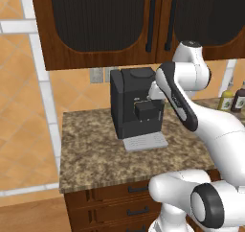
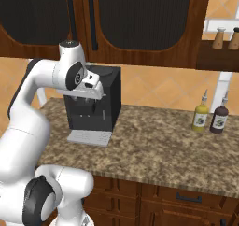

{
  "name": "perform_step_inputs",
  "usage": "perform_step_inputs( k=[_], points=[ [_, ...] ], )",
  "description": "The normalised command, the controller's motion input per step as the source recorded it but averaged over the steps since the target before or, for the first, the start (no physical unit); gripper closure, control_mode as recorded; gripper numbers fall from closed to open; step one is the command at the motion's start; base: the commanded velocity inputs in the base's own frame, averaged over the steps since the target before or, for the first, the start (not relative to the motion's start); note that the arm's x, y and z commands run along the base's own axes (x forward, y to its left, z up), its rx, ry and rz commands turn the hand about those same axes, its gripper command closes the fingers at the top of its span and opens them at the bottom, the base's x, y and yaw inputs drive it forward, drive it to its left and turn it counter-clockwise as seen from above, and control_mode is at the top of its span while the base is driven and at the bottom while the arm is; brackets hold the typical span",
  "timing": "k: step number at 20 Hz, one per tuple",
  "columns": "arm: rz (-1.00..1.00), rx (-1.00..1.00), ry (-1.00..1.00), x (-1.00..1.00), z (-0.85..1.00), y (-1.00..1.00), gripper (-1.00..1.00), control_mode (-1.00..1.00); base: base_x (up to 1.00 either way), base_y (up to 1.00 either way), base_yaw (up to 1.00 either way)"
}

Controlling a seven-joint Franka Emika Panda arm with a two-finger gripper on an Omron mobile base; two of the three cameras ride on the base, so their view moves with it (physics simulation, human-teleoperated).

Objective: Navigate to the dishwasher.

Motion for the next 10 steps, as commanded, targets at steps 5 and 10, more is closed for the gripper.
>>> perform_step_inputs(
  k=[5,10],
  points=[
    [0.01,0.0,0.01,-0.78,0.0,0.0,-1.0,-1.0,0.0,0.0,0.0],
    [0.0,0.0,-0.14,-0.99,0.0,-0.02,-1.0,-1.0,0.0,0.0,0.0]
  ],
)
